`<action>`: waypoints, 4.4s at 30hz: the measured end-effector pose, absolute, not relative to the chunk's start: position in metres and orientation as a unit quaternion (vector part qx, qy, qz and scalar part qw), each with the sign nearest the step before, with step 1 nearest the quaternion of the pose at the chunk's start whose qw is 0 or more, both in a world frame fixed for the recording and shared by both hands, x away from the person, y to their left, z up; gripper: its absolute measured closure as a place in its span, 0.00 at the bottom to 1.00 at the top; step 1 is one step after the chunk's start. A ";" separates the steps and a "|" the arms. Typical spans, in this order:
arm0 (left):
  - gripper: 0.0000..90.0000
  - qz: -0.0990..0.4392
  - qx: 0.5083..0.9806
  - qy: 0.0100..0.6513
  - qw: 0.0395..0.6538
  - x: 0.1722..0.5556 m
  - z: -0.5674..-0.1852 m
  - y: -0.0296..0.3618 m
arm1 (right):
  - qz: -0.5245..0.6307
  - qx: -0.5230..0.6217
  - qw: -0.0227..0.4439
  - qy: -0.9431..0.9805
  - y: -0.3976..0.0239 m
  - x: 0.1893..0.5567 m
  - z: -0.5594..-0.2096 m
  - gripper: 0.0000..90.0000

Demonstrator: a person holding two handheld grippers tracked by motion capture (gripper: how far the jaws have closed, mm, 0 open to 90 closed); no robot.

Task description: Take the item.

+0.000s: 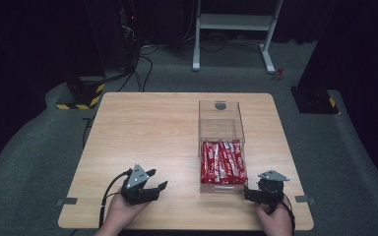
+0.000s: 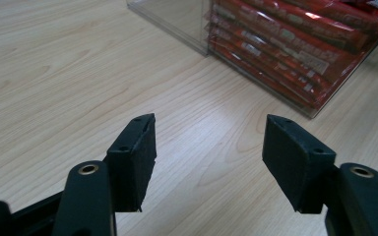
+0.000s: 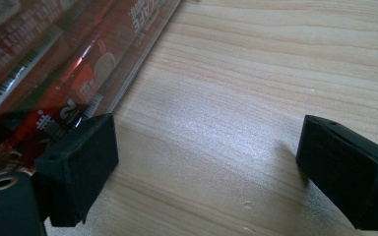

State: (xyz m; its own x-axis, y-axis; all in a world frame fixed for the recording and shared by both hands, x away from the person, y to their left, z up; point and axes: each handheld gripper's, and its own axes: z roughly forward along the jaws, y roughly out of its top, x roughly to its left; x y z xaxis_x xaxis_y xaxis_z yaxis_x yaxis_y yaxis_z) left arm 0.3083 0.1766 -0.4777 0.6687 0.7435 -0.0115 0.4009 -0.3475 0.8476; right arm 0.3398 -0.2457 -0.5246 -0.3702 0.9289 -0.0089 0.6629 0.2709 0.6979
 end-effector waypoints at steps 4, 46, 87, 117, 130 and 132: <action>0.41 0.189 0.799 0.351 0.450 0.309 -0.475 0.168 | 0.309 0.518 0.215 0.768 -0.246 0.340 -0.525 0.10; 0.42 0.166 0.798 0.296 0.497 0.317 -0.442 0.098 | 0.310 0.516 0.215 0.769 -0.246 0.339 -0.524 0.11; 0.49 0.151 0.804 0.298 0.493 0.352 -0.434 0.041 | 0.312 0.513 0.215 0.770 -0.246 0.338 -0.524 0.12; 0.92 0.143 0.802 0.337 0.473 0.348 -0.455 0.039 | 0.313 0.511 0.215 0.771 -0.246 0.338 -0.524 0.13; 0.99 0.132 0.789 0.347 0.488 0.341 -0.454 0.043 | 0.313 0.510 0.215 0.772 -0.246 0.337 -0.524 0.14; 0.99 0.129 0.788 0.348 0.492 0.339 -0.453 0.044 | 0.313 0.510 0.215 0.772 -0.246 0.337 -0.524 0.14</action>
State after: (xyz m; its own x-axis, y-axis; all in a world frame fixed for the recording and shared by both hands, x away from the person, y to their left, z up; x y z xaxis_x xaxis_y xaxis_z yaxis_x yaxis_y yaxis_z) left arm 0.3394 0.0443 -0.4532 0.7243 0.6755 -0.1383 0.4210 -0.2744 0.8646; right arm 0.3373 -0.2458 -0.5242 -0.3871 0.9220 -0.0118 0.6528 0.2831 0.7027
